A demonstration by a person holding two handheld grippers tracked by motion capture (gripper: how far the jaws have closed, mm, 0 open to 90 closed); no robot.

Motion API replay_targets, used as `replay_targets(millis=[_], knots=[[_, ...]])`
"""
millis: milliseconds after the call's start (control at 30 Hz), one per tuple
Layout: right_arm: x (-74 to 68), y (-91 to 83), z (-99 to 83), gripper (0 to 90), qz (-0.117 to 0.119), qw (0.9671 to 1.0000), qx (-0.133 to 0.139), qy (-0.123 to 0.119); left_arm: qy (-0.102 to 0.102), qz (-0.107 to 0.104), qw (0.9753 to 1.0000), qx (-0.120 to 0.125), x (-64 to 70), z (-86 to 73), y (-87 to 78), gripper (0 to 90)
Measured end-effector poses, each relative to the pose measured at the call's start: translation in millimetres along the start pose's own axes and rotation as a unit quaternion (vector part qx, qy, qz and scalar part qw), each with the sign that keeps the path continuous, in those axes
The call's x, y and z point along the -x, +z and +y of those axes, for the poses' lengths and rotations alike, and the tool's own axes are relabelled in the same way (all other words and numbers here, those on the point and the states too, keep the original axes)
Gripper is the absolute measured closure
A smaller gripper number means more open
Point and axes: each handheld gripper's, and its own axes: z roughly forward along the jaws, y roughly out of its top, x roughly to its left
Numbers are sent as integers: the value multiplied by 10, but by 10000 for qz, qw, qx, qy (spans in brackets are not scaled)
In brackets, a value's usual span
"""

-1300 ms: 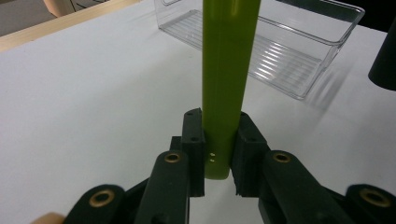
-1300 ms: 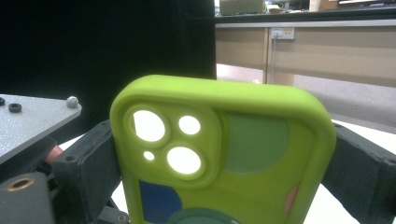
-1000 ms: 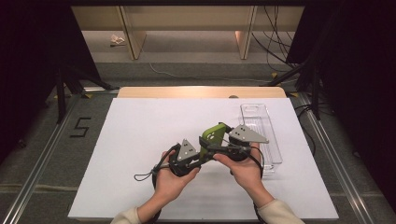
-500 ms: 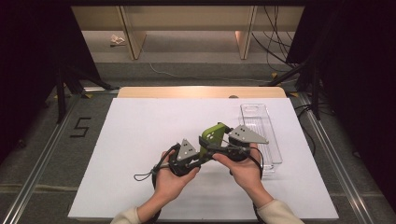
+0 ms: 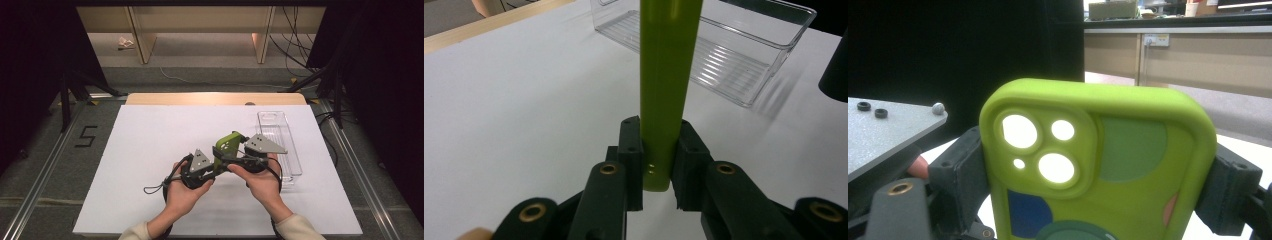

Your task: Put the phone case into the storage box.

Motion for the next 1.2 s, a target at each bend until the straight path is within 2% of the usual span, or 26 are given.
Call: replay_targets(millis=[300,1067,1200], knots=[[-6,1,3,173,2,10000,31,-40,2,-13,10000,8,-4,4,-3,771],[1,-24,27,178,-9,10000,38,42,5,-74,9999,83,-5,20,-18,758],[5,-41,46,178,-1,9999,96,68,50,-224,9997,104,-13,36,-15,601]])
